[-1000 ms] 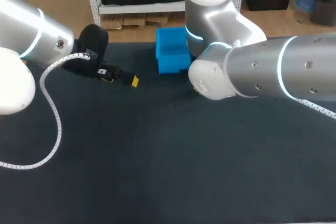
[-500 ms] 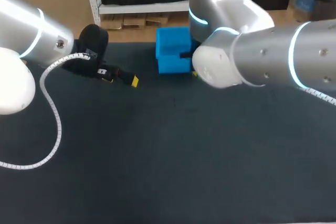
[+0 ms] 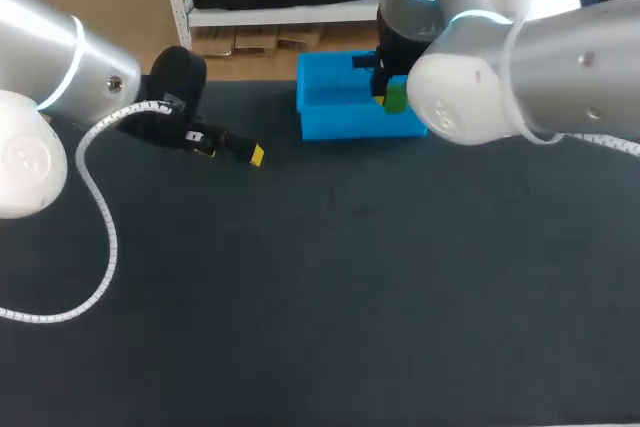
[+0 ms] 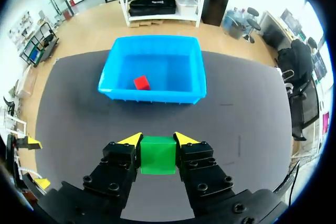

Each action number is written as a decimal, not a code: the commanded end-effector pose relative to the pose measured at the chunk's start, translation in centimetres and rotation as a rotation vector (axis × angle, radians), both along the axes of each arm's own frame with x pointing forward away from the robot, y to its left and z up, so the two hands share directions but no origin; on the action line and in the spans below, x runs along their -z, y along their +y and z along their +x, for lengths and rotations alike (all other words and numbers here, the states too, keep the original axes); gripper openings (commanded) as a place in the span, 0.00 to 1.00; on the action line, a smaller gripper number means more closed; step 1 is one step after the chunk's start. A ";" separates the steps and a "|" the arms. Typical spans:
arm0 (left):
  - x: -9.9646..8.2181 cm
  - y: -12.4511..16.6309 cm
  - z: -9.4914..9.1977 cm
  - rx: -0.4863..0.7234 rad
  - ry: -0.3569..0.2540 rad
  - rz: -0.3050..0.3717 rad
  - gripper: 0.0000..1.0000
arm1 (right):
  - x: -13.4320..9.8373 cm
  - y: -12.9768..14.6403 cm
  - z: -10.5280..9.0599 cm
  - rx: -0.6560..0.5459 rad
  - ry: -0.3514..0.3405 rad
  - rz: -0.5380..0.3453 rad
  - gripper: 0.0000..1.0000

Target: Use the left arm to pick the red cube and place it into the blue plastic box first, then use the right arm to grasp the green cube and put it into the same blue plastic box after the first action is fully finished.

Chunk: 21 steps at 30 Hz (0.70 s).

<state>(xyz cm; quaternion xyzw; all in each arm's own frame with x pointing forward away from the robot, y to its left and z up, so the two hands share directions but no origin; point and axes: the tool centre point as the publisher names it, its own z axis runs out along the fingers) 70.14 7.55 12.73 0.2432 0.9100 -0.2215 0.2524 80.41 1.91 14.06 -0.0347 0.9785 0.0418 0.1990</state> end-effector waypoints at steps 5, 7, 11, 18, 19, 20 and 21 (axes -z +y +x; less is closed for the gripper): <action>0.1 0.2 0.0 0.005 -0.002 -0.007 1.00 | 0.1 0.1 -1.0 0.003 -0.170 0.065 0.00; 0.1 0.2 0.0 0.005 -0.002 -0.007 1.00 | 0.3 0.2 -0.6 0.007 -0.204 0.081 0.00; 0.1 0.2 0.0 0.005 -0.002 -0.007 1.00 | 0.5 0.4 0.1 0.010 -0.246 0.087 0.00; 0.1 0.2 0.0 0.005 -0.002 -0.007 1.00 | 0.4 0.6 0.7 -0.003 -0.267 0.101 0.00; 0.1 0.2 0.0 0.005 -0.002 -0.007 1.00 | 0.4 0.6 0.7 -0.004 -0.266 0.102 0.00; 0.1 0.2 0.0 0.005 -0.002 -0.007 1.00 | 0.4 0.6 0.8 -0.007 -0.265 0.103 0.00; 0.1 0.2 0.0 0.005 -0.002 -0.007 1.00 | 0.4 0.7 0.8 -0.009 -0.264 0.103 0.00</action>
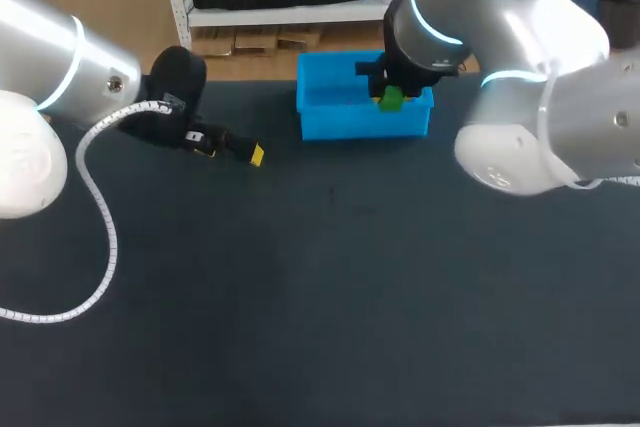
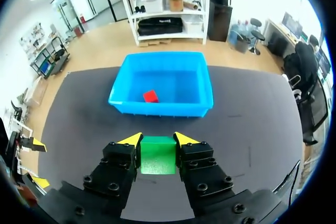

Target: Use the left arm to pick the red cube and place it into the blue plastic box first, then use the right arm to grasp the green cube and put it into the same blue plastic box after the first action is fully finished.

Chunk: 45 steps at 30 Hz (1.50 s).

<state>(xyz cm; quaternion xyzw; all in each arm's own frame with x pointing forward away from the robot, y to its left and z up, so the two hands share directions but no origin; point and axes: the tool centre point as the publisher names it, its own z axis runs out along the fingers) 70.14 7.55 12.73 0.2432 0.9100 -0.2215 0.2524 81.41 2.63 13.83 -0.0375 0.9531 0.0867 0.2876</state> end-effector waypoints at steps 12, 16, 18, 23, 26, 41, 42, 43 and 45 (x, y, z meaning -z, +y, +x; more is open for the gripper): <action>0.1 0.2 0.0 0.005 -0.002 -0.007 1.00 | 0.2 -0.1 2.4 -0.005 -0.073 0.014 0.00; 0.1 0.2 0.0 0.005 -0.002 -0.007 1.00 | 1.0 0.2 4.8 -0.014 -0.068 0.005 0.00; 0.1 0.2 0.0 0.005 -0.002 -0.007 1.00 | 1.3 0.4 6.2 -0.019 -0.061 0.009 0.00; 0.1 0.2 0.0 0.005 -0.002 -0.007 1.00 | 2.0 1.0 9.2 -0.025 -0.057 0.016 0.00; 0.1 0.2 0.0 0.005 -0.002 -0.007 1.00 | 2.5 1.1 10.7 -0.027 -0.054 0.016 0.00; 0.1 0.2 0.0 0.005 -0.002 -0.007 1.00 | 4.1 0.0 15.4 -0.035 -0.014 0.021 0.00; 0.1 0.2 0.0 0.005 -0.002 -0.007 1.00 | 4.3 0.0 15.5 -0.036 -0.008 0.018 0.00; 0.1 0.2 0.0 0.005 -0.002 -0.007 1.00 | 4.5 0.0 15.5 -0.036 -0.006 0.015 0.00; 0.1 0.2 0.0 0.005 -0.002 -0.007 1.00 | 5.1 0.1 15.8 -0.040 0.008 0.015 0.00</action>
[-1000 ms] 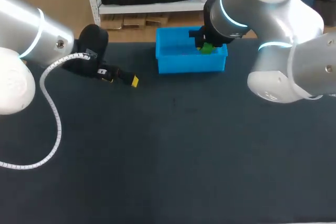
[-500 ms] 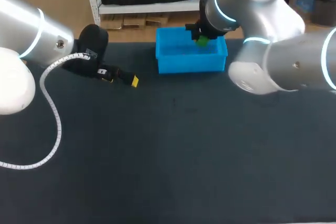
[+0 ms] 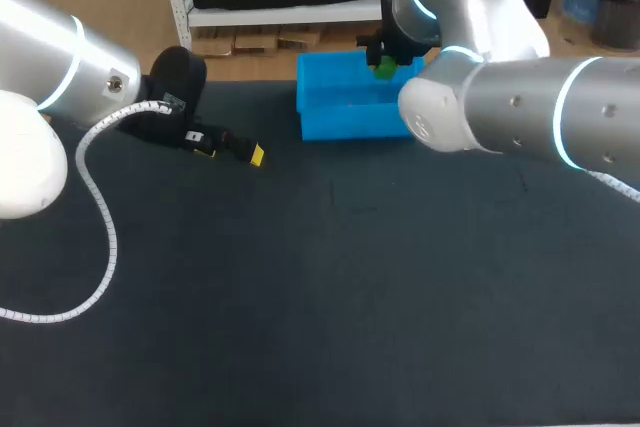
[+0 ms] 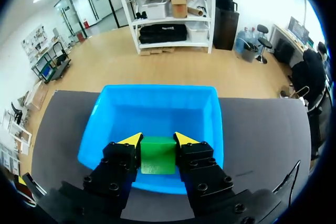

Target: Use the left arm to pick the red cube and place it into the blue plastic box first, then use the right arm to grasp the green cube and put it into the same blue plastic box after the first action is fully finished.

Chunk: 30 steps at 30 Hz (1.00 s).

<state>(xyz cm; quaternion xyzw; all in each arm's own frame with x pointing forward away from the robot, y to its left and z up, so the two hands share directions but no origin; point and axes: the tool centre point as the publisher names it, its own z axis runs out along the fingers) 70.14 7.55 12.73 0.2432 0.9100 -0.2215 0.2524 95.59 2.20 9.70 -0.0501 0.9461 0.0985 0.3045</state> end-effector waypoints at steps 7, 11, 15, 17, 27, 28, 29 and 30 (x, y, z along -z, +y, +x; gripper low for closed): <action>0.1 0.2 0.0 0.005 -0.002 -0.007 1.00 | 2.2 0.4 2.0 -0.010 0.076 -0.012 0.00; 0.1 0.2 0.0 0.005 -0.002 -0.007 1.00 | 2.5 0.3 2.3 -0.012 0.089 -0.014 0.00; 0.1 0.2 0.0 0.005 -0.002 -0.007 1.00 | 2.6 0.3 2.5 -0.016 0.099 -0.022 0.00; 0.1 0.2 0.0 0.005 -0.002 -0.007 1.00 | 2.7 0.2 2.5 -0.015 0.106 -0.025 0.00; 0.1 0.2 0.0 0.005 -0.002 -0.007 1.00 | 2.9 0.0 2.3 -0.008 0.140 -0.047 0.00; 0.1 0.2 0.0 0.005 -0.002 -0.007 1.00 | 2.9 0.0 2.2 -0.007 0.141 -0.048 0.00; 0.1 0.2 0.0 0.005 -0.002 -0.007 1.00 | 3.0 0.0 2.2 -0.007 0.143 -0.048 0.00; 0.1 0.2 0.0 0.005 -0.002 -0.007 1.00 | 3.0 0.0 2.2 -0.007 0.145 -0.050 0.00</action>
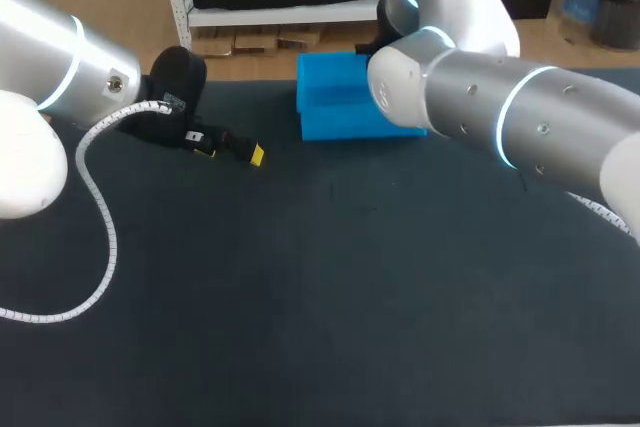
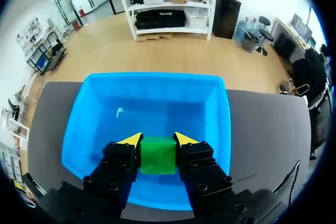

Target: Use the left arm to pick the red cube and place it into the blue plastic box first, then use the right arm to grasp the green cube and put it into the same blue plastic box after the first action is fully finished.

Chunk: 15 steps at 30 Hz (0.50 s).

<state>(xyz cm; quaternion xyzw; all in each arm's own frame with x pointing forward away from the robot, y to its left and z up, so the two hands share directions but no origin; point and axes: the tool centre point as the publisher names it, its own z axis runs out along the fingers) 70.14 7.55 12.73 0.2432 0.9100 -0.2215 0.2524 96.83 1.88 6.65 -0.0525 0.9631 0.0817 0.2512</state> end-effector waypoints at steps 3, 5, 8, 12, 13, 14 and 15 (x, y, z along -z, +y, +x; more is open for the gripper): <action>0.1 0.2 0.0 0.005 -0.002 -0.007 1.00 | 0.1 0.4 0.8 -0.005 0.049 -0.014 0.07; 0.1 0.2 0.0 0.005 -0.002 -0.007 1.00 | 0.1 0.4 0.7 -0.007 0.051 -0.015 0.34; 0.1 0.2 0.0 0.005 -0.002 -0.007 1.00 | 0.3 0.5 0.6 -0.007 0.057 -0.019 0.61; 0.1 0.2 0.0 0.005 -0.002 -0.007 1.00 | 0.1 0.6 0.4 -0.007 0.057 -0.018 1.00; 0.1 0.2 0.0 0.005 -0.002 -0.007 1.00 | 0.0 0.6 0.3 -0.009 0.053 -0.016 1.00; 0.1 0.2 0.0 0.005 -0.002 -0.007 1.00 | -0.1 0.5 0.3 -0.008 0.048 -0.017 1.00; 0.1 0.2 0.0 0.005 -0.002 -0.007 1.00 | -0.2 0.5 0.2 -0.006 0.045 -0.018 1.00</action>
